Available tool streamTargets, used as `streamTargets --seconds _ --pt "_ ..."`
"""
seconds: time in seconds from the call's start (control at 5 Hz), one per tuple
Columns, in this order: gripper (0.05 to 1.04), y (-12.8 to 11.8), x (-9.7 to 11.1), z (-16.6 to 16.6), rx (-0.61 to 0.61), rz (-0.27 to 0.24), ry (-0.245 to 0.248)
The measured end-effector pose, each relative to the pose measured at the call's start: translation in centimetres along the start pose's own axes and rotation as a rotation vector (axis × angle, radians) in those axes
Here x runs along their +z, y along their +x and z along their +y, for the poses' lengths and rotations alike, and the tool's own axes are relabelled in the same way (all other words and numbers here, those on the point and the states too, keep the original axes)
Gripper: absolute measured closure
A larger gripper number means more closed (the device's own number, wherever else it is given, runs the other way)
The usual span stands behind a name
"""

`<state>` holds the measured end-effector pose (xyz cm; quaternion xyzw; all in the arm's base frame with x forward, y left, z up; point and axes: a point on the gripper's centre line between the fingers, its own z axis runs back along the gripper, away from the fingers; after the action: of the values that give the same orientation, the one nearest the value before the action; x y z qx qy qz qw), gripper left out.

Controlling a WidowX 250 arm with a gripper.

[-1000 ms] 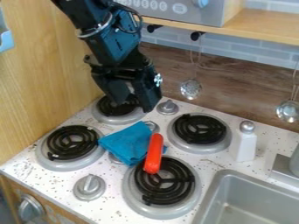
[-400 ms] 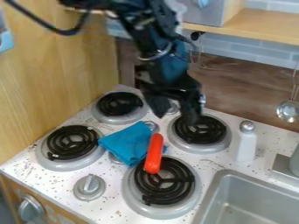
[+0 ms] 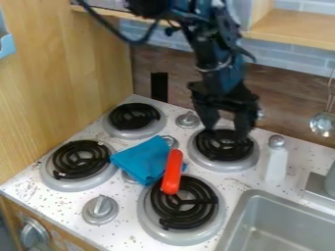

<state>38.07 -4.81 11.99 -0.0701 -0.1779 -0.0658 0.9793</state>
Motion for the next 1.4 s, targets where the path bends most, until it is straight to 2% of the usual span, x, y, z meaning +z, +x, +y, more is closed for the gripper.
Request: streamTargets --seconds 0.2,0.6,0.8,1.2,1.4 --pt "0.083 1.5 -1.9 -1.0 -0.002 0.026 0.019" --pt "0.083 2.7 -4.7 -0.9 0.032 0.077 0.016" --pt "0.083 3.6 -6.3 -0.5 0.06 0.081 0.04" --pt "0.083 4.3 -8.4 -0.8 0.306 0.029 0.119" --pt "0.083 4.8 -9.2 -1.4 0.375 0.011 0.117"
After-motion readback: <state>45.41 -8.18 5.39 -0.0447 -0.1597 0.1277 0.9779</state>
